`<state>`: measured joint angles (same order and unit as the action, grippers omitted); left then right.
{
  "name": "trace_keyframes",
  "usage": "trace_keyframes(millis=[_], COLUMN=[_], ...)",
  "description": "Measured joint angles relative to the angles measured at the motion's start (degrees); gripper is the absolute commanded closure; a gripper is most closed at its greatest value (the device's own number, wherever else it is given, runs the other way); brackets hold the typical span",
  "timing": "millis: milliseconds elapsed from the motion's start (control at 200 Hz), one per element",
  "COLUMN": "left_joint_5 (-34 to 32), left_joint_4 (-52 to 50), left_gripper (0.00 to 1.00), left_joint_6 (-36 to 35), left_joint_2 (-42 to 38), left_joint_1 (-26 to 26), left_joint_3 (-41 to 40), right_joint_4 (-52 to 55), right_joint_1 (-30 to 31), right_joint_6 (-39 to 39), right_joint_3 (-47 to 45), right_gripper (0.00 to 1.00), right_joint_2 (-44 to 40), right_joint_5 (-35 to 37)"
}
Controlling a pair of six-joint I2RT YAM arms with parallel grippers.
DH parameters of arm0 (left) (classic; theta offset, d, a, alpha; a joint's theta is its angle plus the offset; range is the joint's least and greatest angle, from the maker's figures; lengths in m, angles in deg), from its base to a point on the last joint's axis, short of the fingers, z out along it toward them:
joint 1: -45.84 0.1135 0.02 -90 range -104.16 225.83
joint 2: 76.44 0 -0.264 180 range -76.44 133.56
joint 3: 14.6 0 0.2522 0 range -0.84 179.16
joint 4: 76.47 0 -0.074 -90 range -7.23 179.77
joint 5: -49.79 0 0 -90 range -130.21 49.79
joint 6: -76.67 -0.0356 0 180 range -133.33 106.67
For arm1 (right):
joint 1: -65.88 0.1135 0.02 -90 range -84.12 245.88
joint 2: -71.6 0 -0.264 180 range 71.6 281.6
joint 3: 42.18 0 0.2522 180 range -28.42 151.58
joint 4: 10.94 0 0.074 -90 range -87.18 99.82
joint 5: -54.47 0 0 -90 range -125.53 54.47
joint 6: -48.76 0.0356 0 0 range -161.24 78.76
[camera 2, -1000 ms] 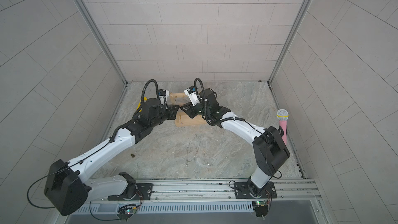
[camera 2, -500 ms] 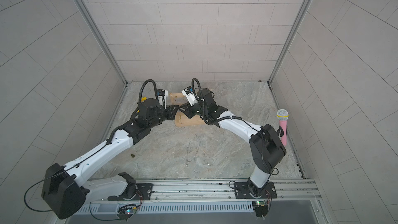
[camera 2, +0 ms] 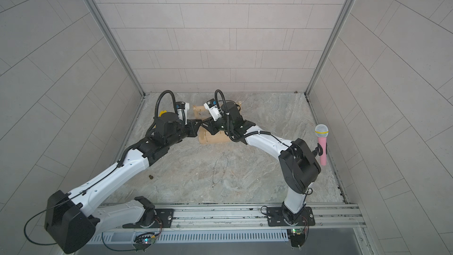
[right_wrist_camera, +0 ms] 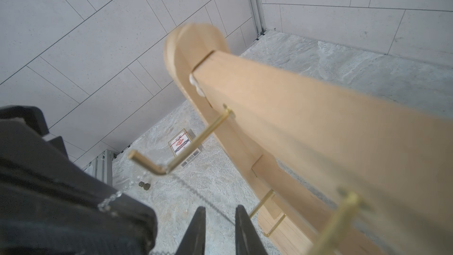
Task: Hang the necklace on the jewelry display stand
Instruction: Hang the necklace on the stand.
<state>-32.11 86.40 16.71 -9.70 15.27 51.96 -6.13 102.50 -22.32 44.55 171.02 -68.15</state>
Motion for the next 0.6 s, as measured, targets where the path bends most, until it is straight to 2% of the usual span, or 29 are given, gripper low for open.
trace_keyframes(millis=[230, 600], left_joint_5=[0.85, 0.61], left_joint_4=[-0.04, -0.76], left_gripper=[1.0, 1.0], left_joint_6=[-0.02, -0.55], left_joint_2=[-0.39, -0.81], left_joint_1=[1.27, 2.1], left_joint_3=[-0.07, -0.13], right_joint_4=[-0.7, 0.33], right_joint_1=[0.2, 0.52], right_joint_6=[0.22, -0.46], right_joint_3=[0.7, 0.48], right_gripper=[0.96, 0.99], right_joint_2=[0.81, -0.04], right_joint_5=[0.37, 1.18])
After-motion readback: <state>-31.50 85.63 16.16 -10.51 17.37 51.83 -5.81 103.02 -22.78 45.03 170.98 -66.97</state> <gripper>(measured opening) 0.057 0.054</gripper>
